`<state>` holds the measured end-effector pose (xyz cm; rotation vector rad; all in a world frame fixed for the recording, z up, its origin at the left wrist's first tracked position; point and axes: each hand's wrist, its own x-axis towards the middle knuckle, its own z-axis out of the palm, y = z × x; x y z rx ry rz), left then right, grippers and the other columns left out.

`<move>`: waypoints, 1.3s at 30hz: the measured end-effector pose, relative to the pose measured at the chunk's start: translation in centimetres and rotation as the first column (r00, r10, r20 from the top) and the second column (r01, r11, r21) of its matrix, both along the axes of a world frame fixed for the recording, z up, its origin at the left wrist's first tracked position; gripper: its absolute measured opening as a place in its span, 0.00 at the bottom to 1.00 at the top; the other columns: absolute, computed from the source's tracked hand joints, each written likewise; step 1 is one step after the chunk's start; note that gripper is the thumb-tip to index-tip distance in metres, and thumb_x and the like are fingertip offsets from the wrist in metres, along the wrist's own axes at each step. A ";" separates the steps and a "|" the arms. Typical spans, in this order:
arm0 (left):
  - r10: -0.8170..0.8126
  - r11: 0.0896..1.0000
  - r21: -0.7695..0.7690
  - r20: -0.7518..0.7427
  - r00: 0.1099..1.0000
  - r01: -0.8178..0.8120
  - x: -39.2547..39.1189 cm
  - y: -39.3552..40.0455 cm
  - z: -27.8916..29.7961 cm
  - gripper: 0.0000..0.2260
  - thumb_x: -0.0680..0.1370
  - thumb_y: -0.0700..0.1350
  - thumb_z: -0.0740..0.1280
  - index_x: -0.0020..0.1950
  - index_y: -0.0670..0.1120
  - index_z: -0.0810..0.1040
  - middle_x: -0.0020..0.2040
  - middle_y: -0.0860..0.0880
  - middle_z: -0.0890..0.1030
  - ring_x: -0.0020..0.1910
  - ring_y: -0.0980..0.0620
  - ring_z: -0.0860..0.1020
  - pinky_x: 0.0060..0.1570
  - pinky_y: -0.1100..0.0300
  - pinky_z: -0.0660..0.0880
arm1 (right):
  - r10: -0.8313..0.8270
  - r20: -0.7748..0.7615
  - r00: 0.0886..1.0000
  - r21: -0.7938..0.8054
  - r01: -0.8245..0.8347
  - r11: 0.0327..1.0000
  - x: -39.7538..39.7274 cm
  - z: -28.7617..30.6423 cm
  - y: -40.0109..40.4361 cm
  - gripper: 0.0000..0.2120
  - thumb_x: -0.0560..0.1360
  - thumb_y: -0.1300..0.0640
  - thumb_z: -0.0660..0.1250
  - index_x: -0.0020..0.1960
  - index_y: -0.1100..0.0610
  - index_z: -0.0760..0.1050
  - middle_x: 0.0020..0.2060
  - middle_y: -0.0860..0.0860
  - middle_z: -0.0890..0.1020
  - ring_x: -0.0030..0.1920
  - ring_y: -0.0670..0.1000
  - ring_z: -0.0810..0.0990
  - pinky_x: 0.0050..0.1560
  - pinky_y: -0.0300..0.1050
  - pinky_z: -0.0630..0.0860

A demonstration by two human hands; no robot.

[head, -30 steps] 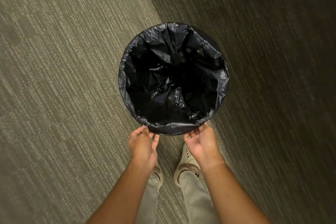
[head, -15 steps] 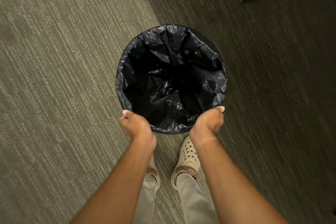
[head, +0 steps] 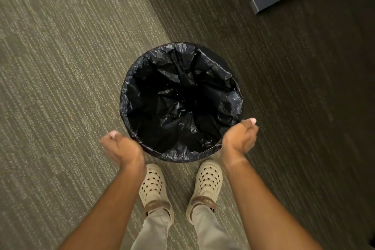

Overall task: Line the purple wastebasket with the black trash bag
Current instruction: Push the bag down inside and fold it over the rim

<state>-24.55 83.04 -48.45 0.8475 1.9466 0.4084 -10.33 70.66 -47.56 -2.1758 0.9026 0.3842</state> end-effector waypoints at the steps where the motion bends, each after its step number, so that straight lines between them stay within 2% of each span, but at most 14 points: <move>1: -0.112 0.988 0.096 -0.069 0.991 0.118 0.3 0.9 0.5 0.08 0.83 0.44 0.52 0.60 0.47 0.67 0.65 0.39 0.71 0.54 0.51 0.72 0.53 0.59 0.71 | 0.130 0.127 0.983 -0.026 -0.128 0.991 0.6 0.2 -0.1 0.20 0.82 0.48 0.50 0.63 0.59 0.71 0.55 0.53 0.74 0.58 0.54 0.73 0.55 0.44 0.65; 5: -0.448 0.832 0.247 -0.229 0.864 0.497 2.4 3.1 0.3 0.15 0.84 0.46 0.52 0.66 0.41 0.69 0.58 0.45 0.72 0.53 0.51 0.72 0.51 0.59 0.68 | 0.567 0.256 0.783 -0.143 -0.550 0.823 3.0 -0.7 1.4 0.16 0.81 0.52 0.56 0.65 0.59 0.70 0.54 0.48 0.72 0.51 0.46 0.70 0.50 0.33 0.60; 9: -0.424 0.853 0.231 -0.215 0.879 0.468 2.8 4.0 -1.2 0.15 0.85 0.44 0.51 0.61 0.38 0.72 0.49 0.44 0.75 0.47 0.49 0.73 0.47 0.56 0.69 | 0.583 0.116 0.804 -0.183 -0.559 0.809 4.5 -2.4 2.1 0.20 0.83 0.48 0.50 0.60 0.60 0.72 0.53 0.56 0.79 0.52 0.58 0.77 0.46 0.44 0.62; 13: -0.367 0.895 0.234 -0.099 0.925 0.380 2.4 4.4 -1.9 0.20 0.85 0.47 0.49 0.67 0.36 0.71 0.60 0.38 0.77 0.60 0.46 0.75 0.57 0.60 0.68 | 0.505 0.086 0.859 -0.064 -0.501 0.863 5.3 -3.0 1.9 0.27 0.81 0.39 0.46 0.40 0.57 0.72 0.36 0.49 0.77 0.40 0.53 0.75 0.46 0.47 0.67; 15: -0.329 0.922 0.196 -0.053 0.943 0.333 2.5 4.5 -2.1 0.20 0.85 0.49 0.50 0.64 0.38 0.73 0.55 0.41 0.78 0.56 0.48 0.74 0.56 0.61 0.68 | 0.465 0.035 0.884 -0.019 -0.465 0.885 5.8 -3.0 2.1 0.29 0.80 0.37 0.44 0.34 0.55 0.69 0.34 0.50 0.76 0.41 0.54 0.77 0.46 0.49 0.69; 18: -0.302 0.951 0.065 0.000 0.953 0.302 1.8 5.4 -2.4 0.25 0.84 0.55 0.50 0.66 0.37 0.72 0.60 0.40 0.77 0.61 0.45 0.74 0.62 0.53 0.70 | 0.475 -0.154 0.866 -0.075 -0.490 0.869 6.9 -2.3 2.2 0.34 0.79 0.35 0.41 0.52 0.56 0.78 0.51 0.57 0.80 0.56 0.61 0.76 0.57 0.54 0.69; 20: -0.347 0.935 0.055 -0.049 0.936 0.350 1.3 6.4 -2.3 0.24 0.82 0.56 0.49 0.67 0.40 0.71 0.65 0.39 0.74 0.65 0.42 0.74 0.67 0.44 0.70 | 0.535 -0.152 0.831 -0.170 -0.555 0.814 7.9 -1.7 2.3 0.32 0.79 0.36 0.42 0.61 0.55 0.74 0.58 0.59 0.77 0.61 0.61 0.73 0.62 0.56 0.66; 22: -0.448 0.868 0.157 -0.165 0.879 0.472 1.7 7.8 -1.7 0.17 0.83 0.53 0.51 0.62 0.44 0.71 0.60 0.43 0.73 0.57 0.48 0.73 0.61 0.47 0.72 | 0.627 0.008 0.779 -0.235 -0.608 0.759 8.9 -1.2 3.0 0.26 0.80 0.38 0.45 0.62 0.55 0.72 0.58 0.58 0.76 0.61 0.59 0.73 0.61 0.55 0.65; 25: -0.641 0.617 0.329 -0.317 0.699 0.715 4.1 9.7 -0.8 0.15 0.84 0.49 0.53 0.66 0.43 0.68 0.60 0.47 0.69 0.56 0.53 0.68 0.57 0.58 0.67 | 0.805 0.183 0.565 -0.198 -0.780 0.593 10.2 -1.4 6.0 0.23 0.81 0.42 0.49 0.63 0.56 0.71 0.59 0.57 0.75 0.59 0.56 0.74 0.58 0.49 0.66; 27: -0.748 0.455 0.325 -0.366 0.554 0.829 5.5 10.2 -1.3 0.15 0.84 0.47 0.52 0.64 0.41 0.71 0.57 0.46 0.72 0.54 0.53 0.69 0.55 0.59 0.66 | 0.906 0.122 0.405 -0.221 -0.879 0.422 10.5 -1.8 7.9 0.22 0.81 0.42 0.49 0.62 0.55 0.72 0.59 0.56 0.76 0.59 0.57 0.75 0.56 0.50 0.68; 29: -0.791 0.394 0.296 -0.372 0.485 0.870 5.9 10.3 -2.2 0.14 0.84 0.46 0.51 0.56 0.38 0.72 0.47 0.44 0.74 0.45 0.51 0.70 0.45 0.60 0.66 | 0.942 0.044 0.333 -0.288 -0.899 0.331 10.8 -2.3 8.8 0.24 0.81 0.42 0.46 0.58 0.56 0.73 0.58 0.58 0.78 0.58 0.61 0.76 0.52 0.53 0.69; 34: -0.799 0.437 0.294 -0.307 0.518 0.850 5.5 10.9 -2.8 0.14 0.85 0.46 0.50 0.44 0.42 0.67 0.32 0.52 0.66 0.30 0.56 0.64 0.29 0.73 0.64 | 0.896 -0.026 0.443 -0.188 -0.882 0.431 12.4 -3.0 9.0 0.31 0.80 0.37 0.43 0.48 0.58 0.76 0.54 0.61 0.80 0.56 0.63 0.77 0.53 0.52 0.68; 37: -0.780 0.501 0.242 -0.291 0.554 0.831 5.9 11.1 -3.1 0.16 0.85 0.47 0.50 0.40 0.47 0.68 0.33 0.55 0.65 0.33 0.59 0.65 0.33 0.65 0.62 | 0.846 -0.124 0.518 -0.149 -0.853 0.501 13.1 -3.5 9.6 0.34 0.79 0.36 0.44 0.58 0.61 0.76 0.61 0.62 0.77 0.60 0.62 0.75 0.58 0.52 0.68; 39: -0.769 0.534 0.194 -0.292 0.568 0.823 6.1 11.2 -3.2 0.19 0.85 0.48 0.50 0.35 0.47 0.66 0.33 0.51 0.67 0.35 0.52 0.68 0.37 0.59 0.59 | 0.828 -0.171 0.534 -0.124 -0.845 0.520 13.4 -3.6 9.9 0.33 0.79 0.37 0.46 0.63 0.62 0.74 0.63 0.62 0.76 0.62 0.62 0.74 0.59 0.52 0.68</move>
